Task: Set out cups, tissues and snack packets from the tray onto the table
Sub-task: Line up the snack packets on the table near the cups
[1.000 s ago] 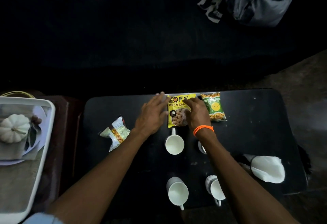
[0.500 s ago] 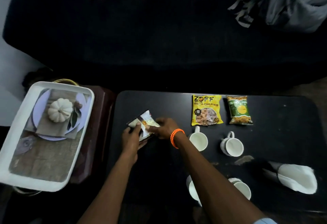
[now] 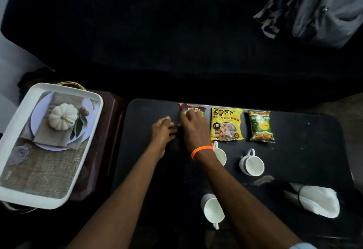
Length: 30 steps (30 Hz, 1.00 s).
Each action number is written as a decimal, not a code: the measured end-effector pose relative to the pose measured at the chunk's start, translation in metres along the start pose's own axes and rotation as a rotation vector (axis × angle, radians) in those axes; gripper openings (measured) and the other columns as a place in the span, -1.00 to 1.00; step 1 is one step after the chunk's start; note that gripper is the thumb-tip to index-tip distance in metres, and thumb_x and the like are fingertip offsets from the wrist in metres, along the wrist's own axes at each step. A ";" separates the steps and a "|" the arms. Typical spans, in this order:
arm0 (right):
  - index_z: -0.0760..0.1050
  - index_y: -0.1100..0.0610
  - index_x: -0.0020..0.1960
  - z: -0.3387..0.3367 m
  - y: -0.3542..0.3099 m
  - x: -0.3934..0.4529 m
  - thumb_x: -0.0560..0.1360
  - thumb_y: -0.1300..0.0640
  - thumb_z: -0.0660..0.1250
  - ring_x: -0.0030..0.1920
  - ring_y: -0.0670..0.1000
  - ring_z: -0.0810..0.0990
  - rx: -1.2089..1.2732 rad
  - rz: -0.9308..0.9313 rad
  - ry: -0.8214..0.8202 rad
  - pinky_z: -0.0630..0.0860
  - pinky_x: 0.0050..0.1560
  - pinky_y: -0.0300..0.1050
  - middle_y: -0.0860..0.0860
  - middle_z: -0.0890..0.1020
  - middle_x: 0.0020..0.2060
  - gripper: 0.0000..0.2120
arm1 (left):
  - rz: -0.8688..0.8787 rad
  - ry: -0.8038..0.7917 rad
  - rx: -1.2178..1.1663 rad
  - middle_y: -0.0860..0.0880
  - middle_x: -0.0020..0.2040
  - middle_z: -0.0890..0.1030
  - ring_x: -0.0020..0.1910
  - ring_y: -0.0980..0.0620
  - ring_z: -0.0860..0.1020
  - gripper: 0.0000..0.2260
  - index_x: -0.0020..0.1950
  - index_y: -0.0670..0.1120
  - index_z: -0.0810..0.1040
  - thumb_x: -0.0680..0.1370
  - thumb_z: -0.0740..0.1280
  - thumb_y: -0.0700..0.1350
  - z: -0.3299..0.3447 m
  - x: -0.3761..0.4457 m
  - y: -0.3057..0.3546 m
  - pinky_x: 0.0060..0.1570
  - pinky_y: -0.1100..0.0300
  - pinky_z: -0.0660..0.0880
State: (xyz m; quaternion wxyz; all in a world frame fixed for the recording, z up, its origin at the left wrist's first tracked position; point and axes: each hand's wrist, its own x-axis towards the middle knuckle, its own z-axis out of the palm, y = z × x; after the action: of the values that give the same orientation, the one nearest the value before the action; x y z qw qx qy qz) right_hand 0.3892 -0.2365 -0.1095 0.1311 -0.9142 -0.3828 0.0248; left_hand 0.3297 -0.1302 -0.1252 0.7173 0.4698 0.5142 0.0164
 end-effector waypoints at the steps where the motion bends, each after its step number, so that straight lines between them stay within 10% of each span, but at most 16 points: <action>1: 0.57 0.21 0.22 0.004 -0.001 -0.005 0.50 0.27 0.35 0.09 0.23 0.56 -0.015 -0.059 -0.165 0.52 -0.04 0.08 0.22 0.57 0.11 -0.71 | 0.025 0.027 0.054 -0.11 0.09 0.61 0.03 -0.08 0.60 -0.79 0.26 -0.15 0.53 0.70 0.24 -0.08 0.004 0.002 0.000 0.19 -0.06 0.54; 3: 0.60 0.19 0.19 0.009 0.001 -0.015 0.55 0.23 0.34 0.11 0.22 0.59 0.055 -0.066 -0.391 0.52 0.00 0.05 0.19 0.59 0.10 -0.77 | 0.086 0.092 0.214 -0.10 0.14 0.64 0.09 -0.08 0.62 -0.73 0.32 -0.19 0.56 0.68 0.26 -0.10 0.007 0.007 -0.002 0.25 -0.04 0.55; 8: 0.63 0.22 0.16 0.004 0.019 -0.016 0.45 0.30 0.42 0.08 0.28 0.57 0.227 0.310 -0.009 0.57 0.01 0.11 0.22 0.63 0.08 -0.72 | 0.319 0.045 0.605 -0.14 0.32 0.57 0.25 -0.08 0.58 -0.65 0.43 -0.09 0.53 0.64 0.35 -0.08 0.009 0.017 -0.005 0.27 0.05 0.52; 11: 0.56 0.16 0.32 0.004 0.036 -0.004 0.47 0.36 0.36 0.27 0.28 0.46 0.210 0.464 -0.113 0.54 0.18 0.15 0.22 0.50 0.30 -0.57 | 0.450 -0.088 0.729 -0.13 0.28 0.53 0.19 -0.06 0.58 -0.60 0.45 -0.03 0.53 0.60 0.41 -0.09 0.019 0.020 -0.006 0.18 0.13 0.52; 30: 0.50 0.05 0.44 0.027 0.033 0.011 0.51 0.28 0.45 0.38 0.19 0.45 0.354 0.291 -0.197 0.49 0.35 0.08 0.15 0.46 0.40 -0.48 | 0.647 -0.079 0.878 -0.13 0.27 0.54 0.23 -0.01 0.51 -0.49 0.45 0.00 0.54 0.52 0.47 -0.29 0.009 0.047 -0.009 0.19 0.25 0.42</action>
State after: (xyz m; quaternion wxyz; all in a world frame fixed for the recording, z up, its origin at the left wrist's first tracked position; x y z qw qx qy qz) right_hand 0.4159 -0.2444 -0.1438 0.2461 -0.9156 -0.2478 0.1990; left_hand 0.3543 -0.1174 -0.1649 0.4308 0.8596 0.2746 0.0023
